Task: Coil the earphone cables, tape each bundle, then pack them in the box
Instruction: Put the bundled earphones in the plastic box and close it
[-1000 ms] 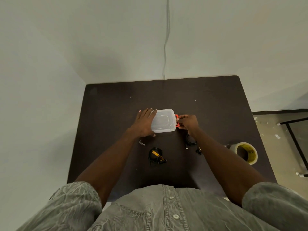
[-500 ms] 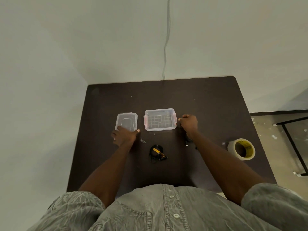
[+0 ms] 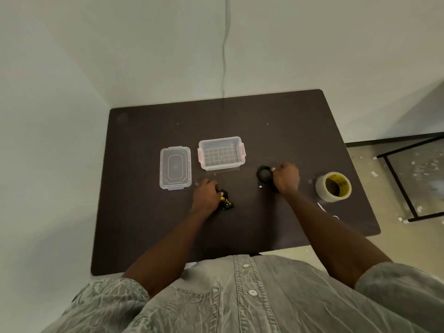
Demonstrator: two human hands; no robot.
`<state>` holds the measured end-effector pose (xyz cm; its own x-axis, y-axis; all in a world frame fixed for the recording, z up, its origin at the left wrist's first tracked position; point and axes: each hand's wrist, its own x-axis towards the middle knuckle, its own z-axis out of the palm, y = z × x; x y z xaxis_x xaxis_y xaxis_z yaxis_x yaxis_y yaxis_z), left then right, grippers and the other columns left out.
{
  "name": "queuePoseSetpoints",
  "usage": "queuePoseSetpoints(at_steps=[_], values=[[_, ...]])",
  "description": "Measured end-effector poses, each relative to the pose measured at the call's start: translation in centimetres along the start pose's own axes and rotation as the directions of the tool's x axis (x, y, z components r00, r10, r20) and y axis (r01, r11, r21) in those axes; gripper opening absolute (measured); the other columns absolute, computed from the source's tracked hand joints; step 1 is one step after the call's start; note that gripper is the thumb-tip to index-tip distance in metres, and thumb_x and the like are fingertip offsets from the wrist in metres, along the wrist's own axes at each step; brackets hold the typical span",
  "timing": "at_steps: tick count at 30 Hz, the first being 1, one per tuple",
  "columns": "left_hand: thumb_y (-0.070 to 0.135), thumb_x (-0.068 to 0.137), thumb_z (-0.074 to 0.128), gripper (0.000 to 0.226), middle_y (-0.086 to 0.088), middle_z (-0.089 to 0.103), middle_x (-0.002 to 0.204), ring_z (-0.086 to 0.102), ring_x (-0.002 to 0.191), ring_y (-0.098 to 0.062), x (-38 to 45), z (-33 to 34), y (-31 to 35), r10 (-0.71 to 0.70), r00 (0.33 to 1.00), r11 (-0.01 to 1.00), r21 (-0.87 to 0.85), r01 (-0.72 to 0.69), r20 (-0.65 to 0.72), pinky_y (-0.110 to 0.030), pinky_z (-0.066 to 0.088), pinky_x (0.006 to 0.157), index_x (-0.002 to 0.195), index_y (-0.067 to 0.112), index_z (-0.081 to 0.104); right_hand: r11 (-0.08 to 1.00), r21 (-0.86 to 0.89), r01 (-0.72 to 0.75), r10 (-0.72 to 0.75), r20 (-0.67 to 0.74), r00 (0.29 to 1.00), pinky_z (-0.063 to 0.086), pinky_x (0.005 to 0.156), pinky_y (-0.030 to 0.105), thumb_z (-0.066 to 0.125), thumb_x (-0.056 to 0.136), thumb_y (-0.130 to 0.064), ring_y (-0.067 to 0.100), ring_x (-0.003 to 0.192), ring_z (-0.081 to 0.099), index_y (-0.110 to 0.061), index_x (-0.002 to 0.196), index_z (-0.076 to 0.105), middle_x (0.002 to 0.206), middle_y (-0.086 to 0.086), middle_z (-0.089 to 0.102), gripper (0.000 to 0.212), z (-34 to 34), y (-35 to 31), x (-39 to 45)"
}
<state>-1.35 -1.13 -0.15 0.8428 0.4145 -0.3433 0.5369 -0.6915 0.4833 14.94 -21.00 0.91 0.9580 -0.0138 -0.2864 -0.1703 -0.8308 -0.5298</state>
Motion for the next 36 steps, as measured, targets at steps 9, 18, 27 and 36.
queuePoseSetpoints(at_steps=[9,18,27,36], values=[[0.008,0.085,0.057,0.014,-0.013,0.064,0.102,0.061,0.094,-0.032,0.6,0.4,0.5,-0.075,0.997,0.997,0.013,0.075,-0.011,-0.039,0.049,0.080,0.093,0.006,0.068,0.993,-0.121,0.001,0.021,0.177,0.984,0.046,0.072,0.035,0.065,0.084,-0.022,0.037,0.093,0.063,0.000,0.089,0.068,0.099,0.021,0.068,0.023,1.4,0.1,0.2],[0.011,0.084,0.070,0.020,-0.001,0.074,0.097,0.067,0.091,-0.010,-0.4,-3.1,0.0,-0.098,0.980,0.823,-0.567,-0.019,-0.175,-0.024,0.051,0.087,0.103,0.008,0.074,0.977,0.203,0.057,-0.076,0.088,0.993,0.044,0.067,0.034,0.052,0.091,-0.011,0.031,0.084,0.060,-0.011,0.085,0.054,0.087,0.005,0.060,0.006,-0.1,-2.2,-1.1],[0.012,0.077,0.076,0.016,-0.003,0.070,0.074,0.070,0.065,-0.020,4.7,-9.5,3.7,-0.503,0.835,0.527,-0.845,0.092,-0.222,-0.029,0.057,0.057,0.067,0.021,0.067,0.856,0.513,0.062,-0.112,0.067,0.991,0.040,0.053,0.015,0.067,0.083,-0.005,0.011,0.066,0.055,-0.011,0.088,0.056,0.082,0.001,0.060,0.014,-1.3,-11.3,0.1],[0.025,0.092,0.053,0.029,-0.011,0.069,0.110,0.062,0.104,-0.030,8.3,-8.4,3.2,-0.649,0.752,0.491,-0.818,0.300,-0.114,-0.027,0.038,0.067,0.110,0.010,0.071,0.662,0.699,-0.271,0.056,0.314,0.948,0.056,0.049,0.032,0.067,0.082,0.010,0.027,0.052,0.063,-0.005,0.073,0.049,0.081,0.020,0.061,0.025,0.9,-15.6,1.0]])
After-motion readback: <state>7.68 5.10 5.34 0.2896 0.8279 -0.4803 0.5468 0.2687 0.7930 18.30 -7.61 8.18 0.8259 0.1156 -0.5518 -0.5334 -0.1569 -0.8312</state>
